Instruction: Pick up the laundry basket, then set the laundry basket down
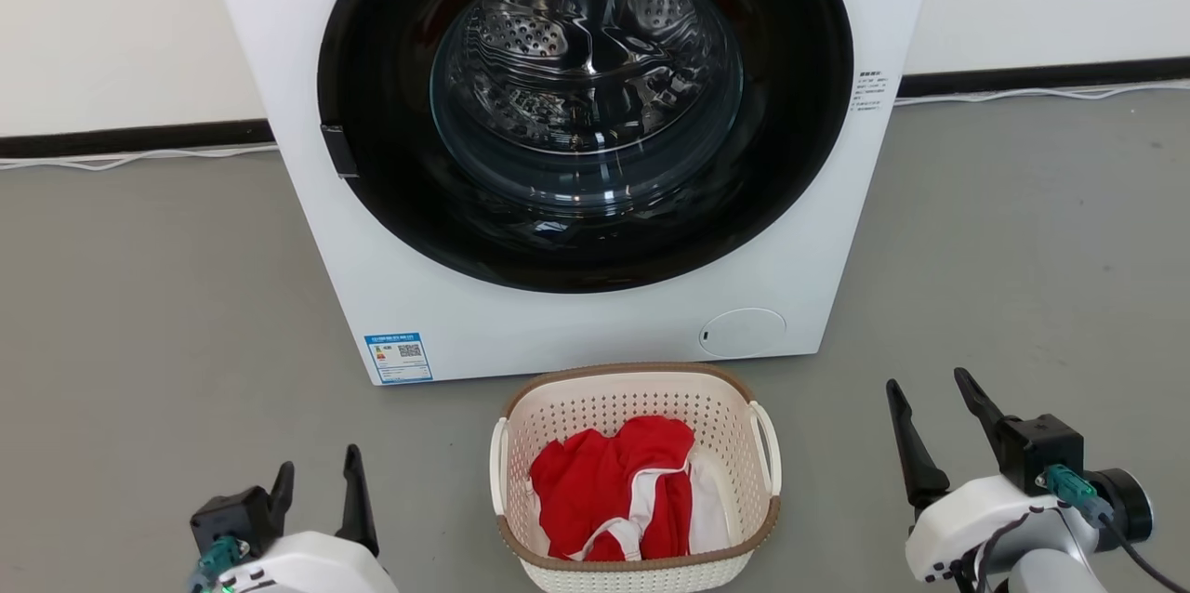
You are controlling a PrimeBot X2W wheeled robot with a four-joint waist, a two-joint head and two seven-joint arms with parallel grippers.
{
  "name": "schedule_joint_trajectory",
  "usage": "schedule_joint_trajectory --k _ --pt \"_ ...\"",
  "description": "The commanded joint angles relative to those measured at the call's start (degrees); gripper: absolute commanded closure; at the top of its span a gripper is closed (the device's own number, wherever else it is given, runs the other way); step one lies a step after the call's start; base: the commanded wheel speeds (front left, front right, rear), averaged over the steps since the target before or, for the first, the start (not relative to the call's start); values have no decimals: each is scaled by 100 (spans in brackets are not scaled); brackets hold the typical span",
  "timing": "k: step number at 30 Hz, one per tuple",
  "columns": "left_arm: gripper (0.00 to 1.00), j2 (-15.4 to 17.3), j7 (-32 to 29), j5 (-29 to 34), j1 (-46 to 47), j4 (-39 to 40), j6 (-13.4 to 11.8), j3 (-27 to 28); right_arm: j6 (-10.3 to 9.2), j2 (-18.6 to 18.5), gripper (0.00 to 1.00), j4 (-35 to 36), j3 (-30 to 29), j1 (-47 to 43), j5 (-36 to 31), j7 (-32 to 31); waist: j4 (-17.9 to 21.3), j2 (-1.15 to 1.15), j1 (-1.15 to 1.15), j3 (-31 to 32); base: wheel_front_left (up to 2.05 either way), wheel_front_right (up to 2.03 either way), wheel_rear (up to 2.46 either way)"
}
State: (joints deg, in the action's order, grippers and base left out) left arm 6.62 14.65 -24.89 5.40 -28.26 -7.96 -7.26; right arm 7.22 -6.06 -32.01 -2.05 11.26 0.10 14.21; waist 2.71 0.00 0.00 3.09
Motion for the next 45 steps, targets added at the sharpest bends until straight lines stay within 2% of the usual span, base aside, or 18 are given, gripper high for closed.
schedule_joint_trajectory --k 1,15,31,45 --pt "0 54 35 65 96 171 69 160 26 -3 0 176 104 10 23 79 -7 0 0 7 0 0 0" --pt "0 159 35 351 -9 244 458 179 26 12 0 218 159 -112 36 79 -23 0 0 62 0 0 0" --pt "0 172 35 526 -9 256 667 285 26 -35 0 209 221 -131 82 79 -85 0 0 10 0 0 0" --pt "0 117 35 595 -6 207 724 443 26 -28 0 163 232 -127 84 79 -83 0 0 13 0 0 0"
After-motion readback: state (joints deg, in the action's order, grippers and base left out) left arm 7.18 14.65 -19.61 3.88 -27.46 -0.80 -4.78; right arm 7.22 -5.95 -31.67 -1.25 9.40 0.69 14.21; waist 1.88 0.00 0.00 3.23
